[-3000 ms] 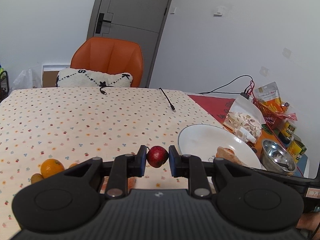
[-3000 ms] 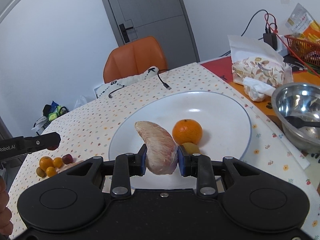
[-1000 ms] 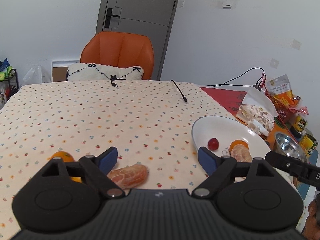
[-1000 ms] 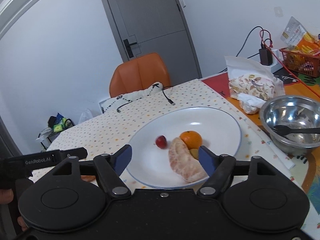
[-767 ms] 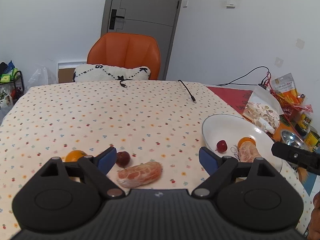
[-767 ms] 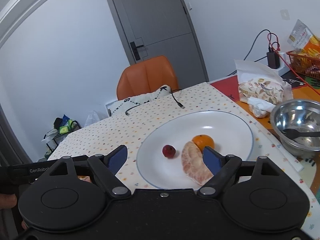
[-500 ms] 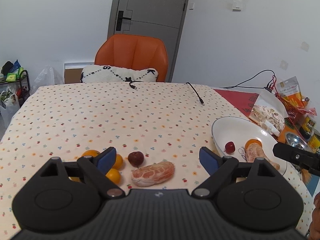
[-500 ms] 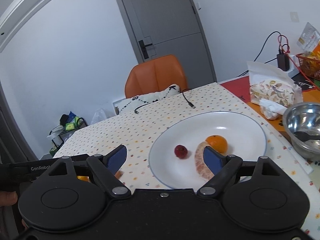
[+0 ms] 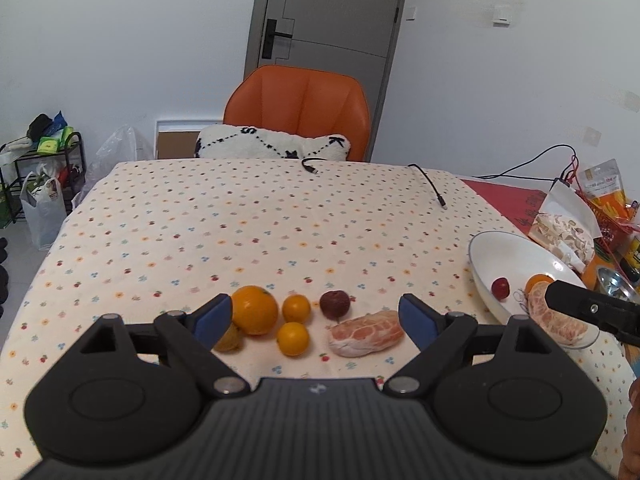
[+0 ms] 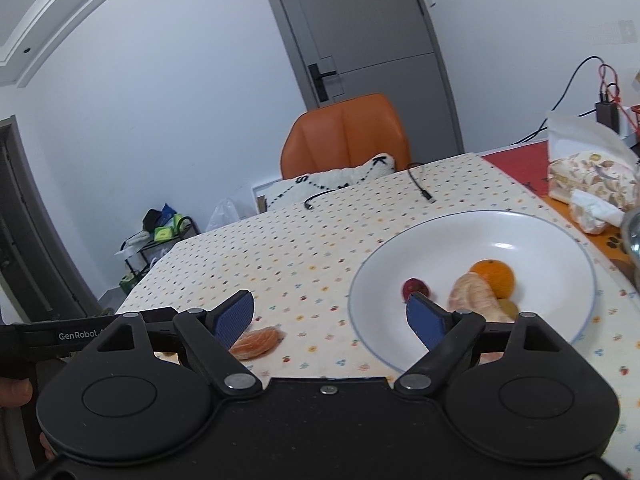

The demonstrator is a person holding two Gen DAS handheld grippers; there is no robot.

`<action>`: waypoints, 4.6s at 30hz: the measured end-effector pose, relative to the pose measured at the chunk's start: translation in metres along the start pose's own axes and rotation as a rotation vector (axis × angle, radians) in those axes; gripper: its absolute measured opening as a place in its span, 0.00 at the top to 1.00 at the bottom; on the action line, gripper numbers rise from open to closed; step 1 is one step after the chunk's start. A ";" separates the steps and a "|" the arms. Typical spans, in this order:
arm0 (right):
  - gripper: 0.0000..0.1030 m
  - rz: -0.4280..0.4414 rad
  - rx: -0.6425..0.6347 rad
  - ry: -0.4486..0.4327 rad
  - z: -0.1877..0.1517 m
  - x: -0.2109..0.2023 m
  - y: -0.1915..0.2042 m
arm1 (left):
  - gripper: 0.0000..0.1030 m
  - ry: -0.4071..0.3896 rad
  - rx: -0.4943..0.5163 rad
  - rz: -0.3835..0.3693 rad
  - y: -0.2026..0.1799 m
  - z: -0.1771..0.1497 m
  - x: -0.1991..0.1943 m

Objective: Organize fruits
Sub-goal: 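Move both open tools back toward the remaining fruits on the tablecloth, then grasp the peeled pink pomelo segment with the right tool while the left tool grasps the large orange, then carry the pomelo segment and large orange over the white plate with both tools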

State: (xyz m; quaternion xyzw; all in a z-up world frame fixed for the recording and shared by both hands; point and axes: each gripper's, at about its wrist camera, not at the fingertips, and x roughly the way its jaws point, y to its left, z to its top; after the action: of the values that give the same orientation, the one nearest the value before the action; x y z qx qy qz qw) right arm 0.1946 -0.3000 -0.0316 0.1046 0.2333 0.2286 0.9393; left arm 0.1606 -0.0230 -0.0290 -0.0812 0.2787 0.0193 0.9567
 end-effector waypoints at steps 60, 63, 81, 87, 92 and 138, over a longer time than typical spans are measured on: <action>0.19 0.100 -0.131 0.219 -0.027 0.107 0.072 | 0.55 0.021 -0.103 -0.028 0.051 -0.014 0.020; 0.23 0.093 -0.160 0.222 -0.030 0.111 0.076 | 0.56 0.017 -0.102 -0.033 0.051 -0.012 0.018; 0.47 0.108 -0.124 0.226 -0.024 0.105 0.066 | 0.59 0.010 -0.086 0.003 0.049 -0.003 0.030; 0.41 0.109 -0.146 0.228 -0.024 0.110 0.069 | 0.59 0.022 -0.067 -0.004 0.046 0.001 0.041; 0.30 0.103 -0.199 0.233 -0.029 0.112 0.075 | 0.59 0.048 -0.059 0.002 0.045 0.001 0.050; 0.37 -0.089 -0.132 0.005 0.023 0.023 -0.006 | 0.67 -0.017 0.031 -0.175 -0.046 0.028 0.032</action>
State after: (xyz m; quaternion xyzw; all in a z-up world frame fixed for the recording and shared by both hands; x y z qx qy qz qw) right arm 0.2262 -0.2960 -0.0226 0.0315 0.2246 0.2015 0.9529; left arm 0.2065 -0.0644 -0.0164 -0.0904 0.2627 -0.0681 0.9582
